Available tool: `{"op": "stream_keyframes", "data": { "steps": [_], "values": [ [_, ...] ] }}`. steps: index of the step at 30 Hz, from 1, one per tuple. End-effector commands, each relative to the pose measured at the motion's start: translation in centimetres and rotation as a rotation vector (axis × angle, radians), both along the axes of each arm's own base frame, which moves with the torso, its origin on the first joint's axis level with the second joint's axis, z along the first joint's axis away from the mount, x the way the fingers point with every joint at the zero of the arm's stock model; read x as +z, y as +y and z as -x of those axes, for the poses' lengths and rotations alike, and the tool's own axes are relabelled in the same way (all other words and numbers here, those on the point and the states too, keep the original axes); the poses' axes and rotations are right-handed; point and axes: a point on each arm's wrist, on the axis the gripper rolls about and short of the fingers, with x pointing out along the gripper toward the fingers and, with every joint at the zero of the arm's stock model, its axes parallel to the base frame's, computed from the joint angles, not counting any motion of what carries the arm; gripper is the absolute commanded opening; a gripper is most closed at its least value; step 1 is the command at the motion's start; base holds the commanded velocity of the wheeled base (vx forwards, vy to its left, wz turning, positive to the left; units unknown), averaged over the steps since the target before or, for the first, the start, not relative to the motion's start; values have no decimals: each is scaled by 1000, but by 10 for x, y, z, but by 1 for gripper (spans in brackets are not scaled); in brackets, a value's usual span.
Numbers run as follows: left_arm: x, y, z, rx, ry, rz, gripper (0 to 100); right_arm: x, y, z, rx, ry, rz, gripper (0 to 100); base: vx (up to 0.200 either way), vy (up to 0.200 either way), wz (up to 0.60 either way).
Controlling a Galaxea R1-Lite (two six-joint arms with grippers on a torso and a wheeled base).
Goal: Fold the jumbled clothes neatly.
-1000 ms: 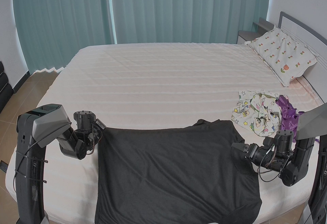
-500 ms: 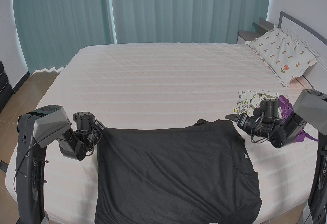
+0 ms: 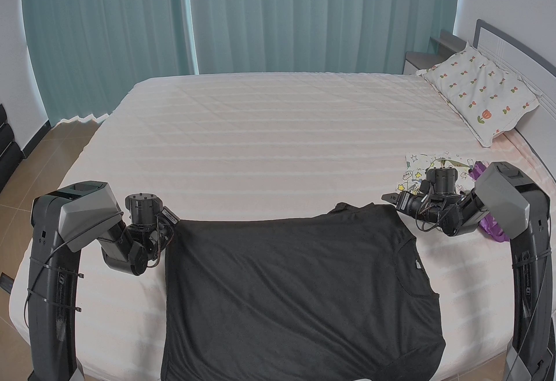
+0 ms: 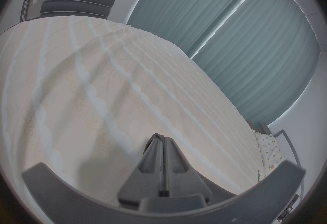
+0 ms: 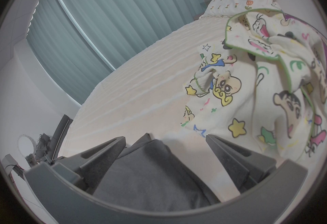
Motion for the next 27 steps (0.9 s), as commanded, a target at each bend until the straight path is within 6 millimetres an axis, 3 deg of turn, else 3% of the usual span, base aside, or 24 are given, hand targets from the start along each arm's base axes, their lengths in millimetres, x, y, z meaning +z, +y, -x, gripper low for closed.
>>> {"op": "stream_keyframes", "data": {
  "steps": [1,5,6,12,18,21,27],
  "values": [
    [-2,0,2,1,9,-1,0,-29,4,-10,9,20,-6,100,0,0,0],
    [-2,0,2,1,9,-1,0,-31,9,-13,28,15,-16,100,0,0,0],
    [-1,0,2,1,8,0,0,-32,9,-14,31,14,-17,0,0,0,0],
    [-2,0,2,1,9,-1,0,-31,8,-8,23,33,-24,0,0,0,0],
    [-2,0,2,1,11,-1,0,-13,-3,8,0,49,-35,0,0,0,0],
    [-2,0,2,0,11,-2,0,3,-7,25,25,45,-57,0,0,0,0],
    [-4,0,3,1,16,-4,0,-6,-3,64,95,85,-76,0,0,0,0]
  ]
}}
